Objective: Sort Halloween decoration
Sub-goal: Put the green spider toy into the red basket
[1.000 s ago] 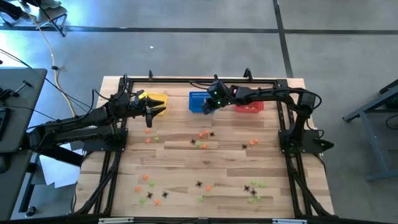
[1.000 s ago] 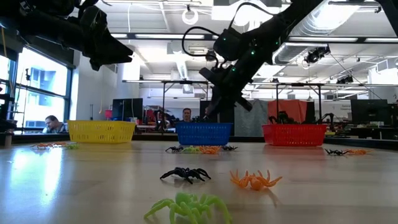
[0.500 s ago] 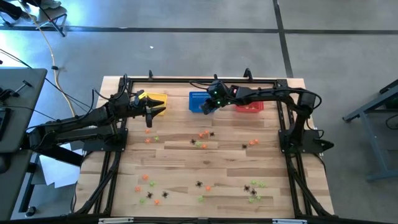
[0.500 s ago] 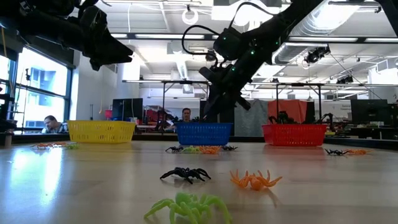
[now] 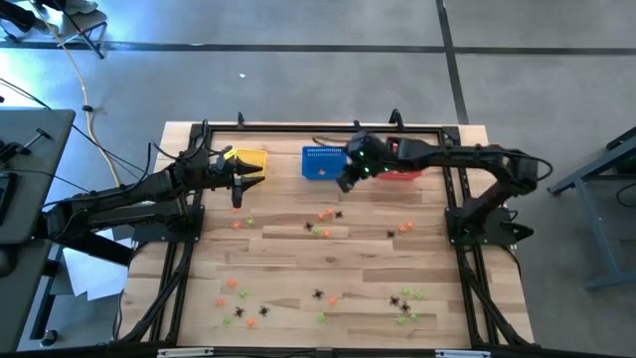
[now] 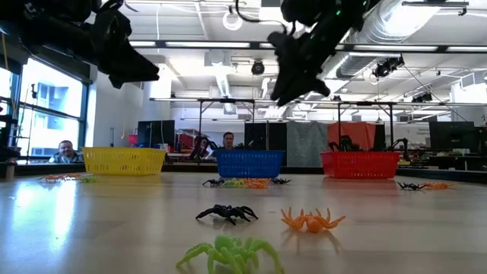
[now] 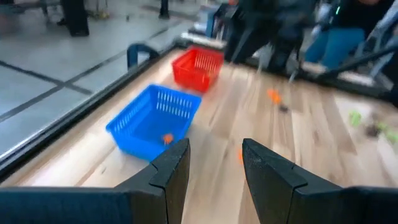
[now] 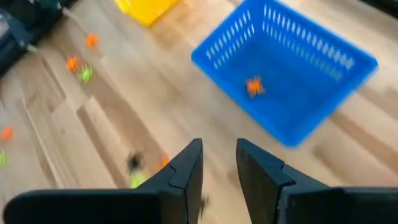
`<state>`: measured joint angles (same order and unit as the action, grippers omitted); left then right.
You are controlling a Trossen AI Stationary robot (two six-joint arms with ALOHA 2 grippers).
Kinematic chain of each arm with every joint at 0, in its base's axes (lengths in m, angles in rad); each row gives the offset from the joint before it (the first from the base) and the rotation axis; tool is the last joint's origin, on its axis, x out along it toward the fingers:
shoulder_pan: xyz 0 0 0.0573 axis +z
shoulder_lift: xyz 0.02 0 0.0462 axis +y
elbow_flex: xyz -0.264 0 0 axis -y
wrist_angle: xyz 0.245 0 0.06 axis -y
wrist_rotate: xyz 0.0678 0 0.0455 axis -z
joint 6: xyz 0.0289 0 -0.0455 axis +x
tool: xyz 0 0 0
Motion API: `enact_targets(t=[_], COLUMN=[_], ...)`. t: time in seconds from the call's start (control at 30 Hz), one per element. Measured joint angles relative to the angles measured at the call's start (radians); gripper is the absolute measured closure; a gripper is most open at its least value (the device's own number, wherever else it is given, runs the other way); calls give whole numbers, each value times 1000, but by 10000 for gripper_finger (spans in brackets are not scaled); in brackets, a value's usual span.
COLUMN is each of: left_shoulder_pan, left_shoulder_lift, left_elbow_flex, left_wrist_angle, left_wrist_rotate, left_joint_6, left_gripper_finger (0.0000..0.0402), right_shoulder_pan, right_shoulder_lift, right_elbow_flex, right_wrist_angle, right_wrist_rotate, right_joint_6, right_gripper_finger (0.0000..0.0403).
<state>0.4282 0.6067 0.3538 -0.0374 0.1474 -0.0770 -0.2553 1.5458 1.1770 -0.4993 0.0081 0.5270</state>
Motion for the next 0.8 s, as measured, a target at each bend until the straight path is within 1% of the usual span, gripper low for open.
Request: enact_targets(t=[0.07,0.27,0.4,0.53,0.67,0.8], left_shoulder_pan=[0,-52,-135,-237,-329,-409], left_shoulder_lift=[0,6,8,13,33,89], left_elbow_flex=[0,-1,-1,-1,-1,-1], left_wrist_angle=[-66,-322,-381,-420,-470,-489], left_wrist_rotate=[-1,-19,-25,-29,-122,-189], left_joint_6=[-35,-241,-362,-458,-547,-615], left_gripper_finger=[266,266,269,276,287,300], right_shoulder_pan=[54,207,274,316,346,367], right_shoulder_lift=[-35,-92,-97,-92,-92,-92], right_elbow_flex=[0,0,0,0,0,0], right_wrist_angle=[-78,-257,-321,-365,-391,-427], right_wrist_rotate=[44,165,220,238,273,277], right_joint_6=[41,177,244,283,311,337], right_gripper_finger=[313,313,314,314,314,314])
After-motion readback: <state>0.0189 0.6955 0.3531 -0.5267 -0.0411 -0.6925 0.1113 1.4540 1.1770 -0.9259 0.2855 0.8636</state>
